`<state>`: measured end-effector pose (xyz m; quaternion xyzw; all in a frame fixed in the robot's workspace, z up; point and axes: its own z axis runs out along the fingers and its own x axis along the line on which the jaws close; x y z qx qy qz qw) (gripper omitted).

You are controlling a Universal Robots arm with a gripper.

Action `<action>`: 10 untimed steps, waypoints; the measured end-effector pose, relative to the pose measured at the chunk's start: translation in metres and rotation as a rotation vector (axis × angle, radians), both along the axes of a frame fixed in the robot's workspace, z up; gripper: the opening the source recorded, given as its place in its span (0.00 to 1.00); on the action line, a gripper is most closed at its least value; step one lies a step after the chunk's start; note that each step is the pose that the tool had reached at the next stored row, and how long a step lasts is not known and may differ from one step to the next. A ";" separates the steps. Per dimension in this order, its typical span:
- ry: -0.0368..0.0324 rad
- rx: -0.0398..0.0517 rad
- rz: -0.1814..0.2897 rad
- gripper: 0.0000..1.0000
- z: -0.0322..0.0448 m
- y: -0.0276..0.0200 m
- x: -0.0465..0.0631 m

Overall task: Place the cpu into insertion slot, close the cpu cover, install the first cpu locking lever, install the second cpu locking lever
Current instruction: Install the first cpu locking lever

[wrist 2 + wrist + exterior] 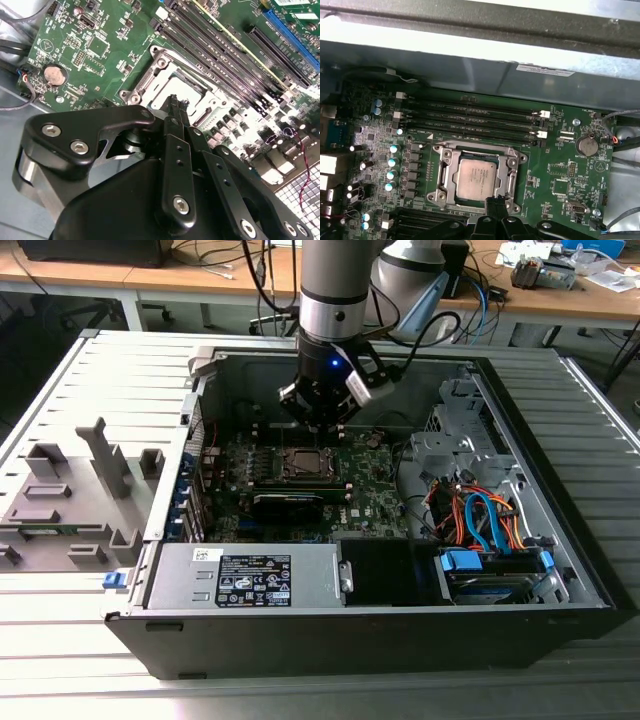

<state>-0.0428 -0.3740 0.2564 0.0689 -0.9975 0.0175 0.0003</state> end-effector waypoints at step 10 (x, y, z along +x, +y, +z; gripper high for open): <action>0.0000 0.0000 0.036 0.11 0.0000 0.0000 0.000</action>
